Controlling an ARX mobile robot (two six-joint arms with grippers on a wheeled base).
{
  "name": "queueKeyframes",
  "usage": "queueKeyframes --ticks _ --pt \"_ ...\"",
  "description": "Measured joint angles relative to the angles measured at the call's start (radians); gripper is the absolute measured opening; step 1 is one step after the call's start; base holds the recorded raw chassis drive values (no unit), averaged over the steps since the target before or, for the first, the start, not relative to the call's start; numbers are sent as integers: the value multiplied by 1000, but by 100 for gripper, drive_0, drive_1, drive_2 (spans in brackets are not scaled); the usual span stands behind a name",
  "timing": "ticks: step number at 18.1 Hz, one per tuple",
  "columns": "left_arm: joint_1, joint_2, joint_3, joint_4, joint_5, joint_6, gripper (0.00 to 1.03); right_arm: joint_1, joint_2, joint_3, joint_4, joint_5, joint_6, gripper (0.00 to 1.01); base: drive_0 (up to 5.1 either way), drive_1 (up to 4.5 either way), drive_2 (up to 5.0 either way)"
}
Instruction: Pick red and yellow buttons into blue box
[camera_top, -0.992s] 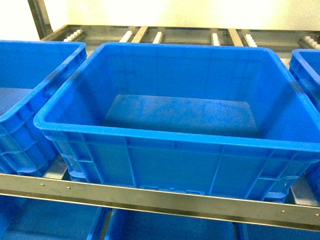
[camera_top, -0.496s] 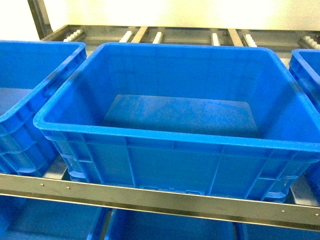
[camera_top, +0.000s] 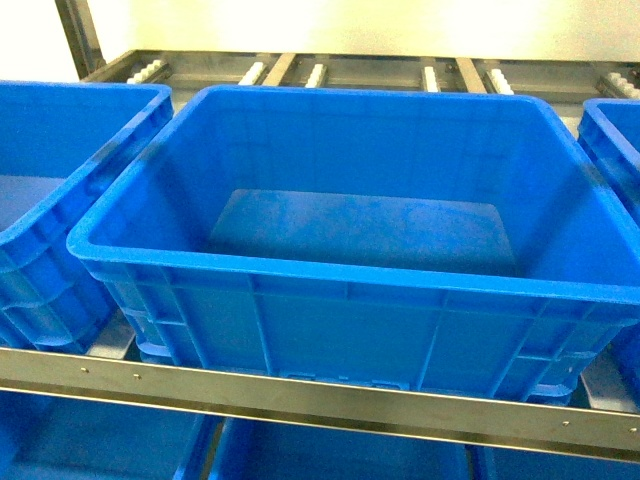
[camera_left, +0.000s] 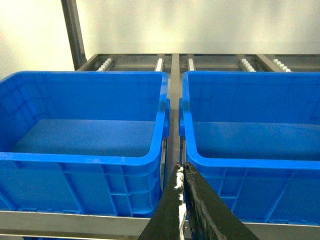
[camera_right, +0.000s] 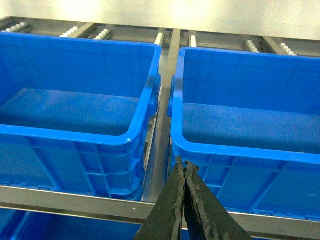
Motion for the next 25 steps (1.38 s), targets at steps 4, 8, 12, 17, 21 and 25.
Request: queueKeyframes --ticks 4,8,12,17,21,25 --pt "0 -175 5 -172 0 0 2 0 -92 0 -61 0 0 2 0 0 0" --pt "0 -175 0 -192 0 0 2 0 -92 0 -62 0 0 2 0 0 0" --pt "0 -175 0 -192 0 -2 18 0 -92 0 -63 0 0 4 0 0 0" --pt "0 -175 0 -192 -1 -2 70 0 -92 0 -62 -1 0 55 -45 -45 -45" --pt "0 -175 0 -192 0 -2 82 0 -92 0 -62 0 0 68 -36 -36 -36" --pt "-1 -175 0 -191 0 -2 100 0 -92 0 -62 0 0 92 0 0 0"
